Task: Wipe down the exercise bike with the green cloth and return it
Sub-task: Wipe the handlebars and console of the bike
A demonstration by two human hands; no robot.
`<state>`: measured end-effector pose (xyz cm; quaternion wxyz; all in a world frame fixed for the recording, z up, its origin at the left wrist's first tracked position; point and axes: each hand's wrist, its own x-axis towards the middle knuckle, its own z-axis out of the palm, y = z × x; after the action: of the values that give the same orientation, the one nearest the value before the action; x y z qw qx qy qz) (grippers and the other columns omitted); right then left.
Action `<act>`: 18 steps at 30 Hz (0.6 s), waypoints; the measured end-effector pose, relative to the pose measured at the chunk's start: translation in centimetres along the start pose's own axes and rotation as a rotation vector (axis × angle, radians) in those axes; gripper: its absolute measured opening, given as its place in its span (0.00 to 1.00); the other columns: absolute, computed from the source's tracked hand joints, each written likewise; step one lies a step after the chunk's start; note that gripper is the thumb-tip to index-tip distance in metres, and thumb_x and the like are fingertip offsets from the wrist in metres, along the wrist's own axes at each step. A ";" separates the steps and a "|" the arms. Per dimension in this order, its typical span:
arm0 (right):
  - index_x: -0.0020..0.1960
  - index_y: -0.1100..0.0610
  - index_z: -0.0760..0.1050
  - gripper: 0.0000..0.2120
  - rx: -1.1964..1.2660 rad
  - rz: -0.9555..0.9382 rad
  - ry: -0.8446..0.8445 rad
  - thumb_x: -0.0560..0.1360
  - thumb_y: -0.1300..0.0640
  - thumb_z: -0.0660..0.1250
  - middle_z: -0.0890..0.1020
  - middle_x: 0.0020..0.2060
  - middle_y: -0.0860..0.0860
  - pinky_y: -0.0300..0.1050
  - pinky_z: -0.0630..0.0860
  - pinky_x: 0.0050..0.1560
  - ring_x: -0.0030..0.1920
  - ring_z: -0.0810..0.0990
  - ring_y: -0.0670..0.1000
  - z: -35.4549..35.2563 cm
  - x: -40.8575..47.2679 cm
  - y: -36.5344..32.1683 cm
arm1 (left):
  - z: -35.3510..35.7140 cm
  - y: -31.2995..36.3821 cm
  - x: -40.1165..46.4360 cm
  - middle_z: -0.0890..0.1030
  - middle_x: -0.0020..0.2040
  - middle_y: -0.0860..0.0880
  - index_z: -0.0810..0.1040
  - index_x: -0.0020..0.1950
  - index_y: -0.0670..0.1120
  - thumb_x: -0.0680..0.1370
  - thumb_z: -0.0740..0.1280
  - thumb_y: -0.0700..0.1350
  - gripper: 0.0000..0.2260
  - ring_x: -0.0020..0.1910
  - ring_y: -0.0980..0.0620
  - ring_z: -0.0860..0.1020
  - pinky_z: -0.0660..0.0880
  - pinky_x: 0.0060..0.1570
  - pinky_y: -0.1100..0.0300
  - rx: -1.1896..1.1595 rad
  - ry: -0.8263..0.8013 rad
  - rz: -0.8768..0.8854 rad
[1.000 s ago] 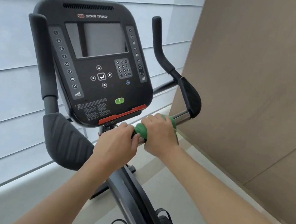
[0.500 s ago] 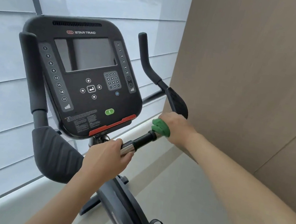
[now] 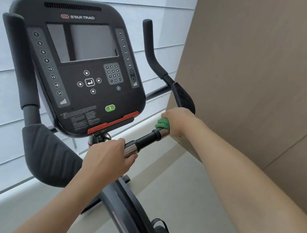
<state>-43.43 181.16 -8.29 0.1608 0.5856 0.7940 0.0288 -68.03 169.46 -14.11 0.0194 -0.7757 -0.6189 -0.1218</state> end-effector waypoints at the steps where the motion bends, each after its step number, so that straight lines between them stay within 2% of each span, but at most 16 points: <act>1: 0.49 0.50 0.72 0.11 -0.005 0.009 0.052 0.69 0.60 0.67 0.75 0.41 0.45 0.49 0.73 0.42 0.43 0.76 0.53 0.2 -0.6 -0.4 | -0.1 0.0 -0.1 0.76 0.34 0.55 0.73 0.46 0.53 0.79 0.61 0.69 0.20 0.30 0.56 0.75 0.72 0.29 0.59 -0.003 0.001 -0.002; 3: 0.51 0.49 0.71 0.13 -0.009 0.022 0.131 0.70 0.59 0.68 0.75 0.44 0.46 0.49 0.71 0.45 0.47 0.76 0.54 0.5 -1.6 -1.4 | -0.4 -0.1 -0.4 0.76 0.34 0.56 0.75 0.46 0.53 0.78 0.63 0.69 0.20 0.31 0.57 0.76 0.75 0.31 0.60 -0.032 -0.001 -0.004; 5: 0.56 0.50 0.72 0.15 -0.009 0.000 0.184 0.71 0.57 0.70 0.78 0.50 0.48 0.50 0.73 0.49 0.52 0.78 0.55 0.8 -2.4 -2.8 | -0.6 -0.1 -0.5 0.77 0.35 0.57 0.77 0.46 0.53 0.78 0.63 0.69 0.19 0.31 0.58 0.76 0.74 0.30 0.61 -0.103 0.049 -0.009; 8: 0.59 0.50 0.73 0.18 -0.006 -0.049 0.240 0.70 0.56 0.72 0.79 0.53 0.49 0.49 0.72 0.50 0.54 0.78 0.55 0.8 -3.4 -5.9 | -1.1 -0.2 -0.8 0.78 0.47 0.62 0.75 0.57 0.57 0.81 0.63 0.63 0.12 0.41 0.59 0.78 0.73 0.36 0.62 -0.391 0.266 -0.039; 10: 0.57 0.50 0.73 0.18 0.009 -0.091 0.278 0.69 0.55 0.74 0.80 0.52 0.49 0.50 0.72 0.51 0.52 0.78 0.55 1.0 -3.8 -8.3 | -1.5 -0.4 -1.2 0.76 0.52 0.62 0.72 0.60 0.58 0.82 0.61 0.59 0.09 0.47 0.61 0.78 0.75 0.42 0.59 -0.559 0.353 -0.043; 13: 0.50 0.49 0.68 0.18 0.093 -0.106 0.323 0.68 0.56 0.75 0.80 0.50 0.49 0.50 0.72 0.51 0.51 0.79 0.55 1.3 -4.9 -11.6 | -2.1 -0.6 -1.8 0.75 0.53 0.61 0.74 0.58 0.56 0.84 0.62 0.50 0.04 0.52 0.62 0.77 0.76 0.47 0.57 -0.684 0.390 0.014; 15: 0.52 0.51 0.70 0.19 0.142 -0.098 0.330 0.67 0.56 0.76 0.79 0.51 0.50 0.50 0.72 0.52 0.53 0.79 0.56 1.1 -5.8 -12.6 | -2.5 -1.3 -2.4 0.76 0.53 0.59 0.76 0.57 0.53 0.83 0.64 0.44 0.05 0.51 0.60 0.78 0.77 0.48 0.55 -0.691 0.368 0.044; 18: 0.57 0.52 0.72 0.22 0.151 -0.130 0.329 0.66 0.56 0.76 0.78 0.52 0.50 0.51 0.74 0.56 0.54 0.77 0.56 0.6 -7.0 -13.3 | -3.4 -4.6 -3.8 0.78 0.50 0.58 0.80 0.51 0.51 0.80 0.68 0.39 0.07 0.46 0.57 0.77 0.79 0.43 0.54 -0.429 0.385 0.128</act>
<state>-53.72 170.32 -10.38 -0.0141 0.5309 0.8456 0.0540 -73.77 166.30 -12.18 -0.0204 -0.7620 -0.5138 -0.3935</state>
